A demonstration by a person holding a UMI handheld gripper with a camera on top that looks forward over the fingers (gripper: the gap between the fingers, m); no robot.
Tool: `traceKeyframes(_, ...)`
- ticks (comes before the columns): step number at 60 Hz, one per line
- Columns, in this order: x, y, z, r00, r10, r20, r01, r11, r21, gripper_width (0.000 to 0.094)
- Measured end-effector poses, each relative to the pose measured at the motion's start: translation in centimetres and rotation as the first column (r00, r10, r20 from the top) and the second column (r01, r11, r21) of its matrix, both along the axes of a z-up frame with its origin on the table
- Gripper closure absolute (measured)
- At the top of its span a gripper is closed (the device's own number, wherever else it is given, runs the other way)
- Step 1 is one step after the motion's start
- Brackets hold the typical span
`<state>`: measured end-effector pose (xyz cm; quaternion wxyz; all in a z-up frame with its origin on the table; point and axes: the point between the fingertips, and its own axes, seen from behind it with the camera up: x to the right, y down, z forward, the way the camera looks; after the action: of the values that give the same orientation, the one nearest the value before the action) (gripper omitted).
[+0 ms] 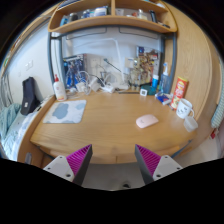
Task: Arrange mouse
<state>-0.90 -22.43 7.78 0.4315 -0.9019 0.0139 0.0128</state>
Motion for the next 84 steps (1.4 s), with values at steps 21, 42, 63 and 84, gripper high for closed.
traceKeyframes(21,12.3,7.0,-6.6,0.989,-0.146,0.027,0.149,0.982,-0.114,0.0087)
traceKeyframes(42,13.7,16.7,-9.6,0.993,-0.120,-0.008,0.116,0.974,-0.196,0.0082)
traceKeyframes(63,12.0,23.0,-9.9,1.000,-0.013,0.000,0.013,0.977,-0.211,0.0299)
traceKeyframes(84,11.1,23.3,-10.2,0.993,0.108,0.042,-0.096,0.971,-0.219,0.0608)
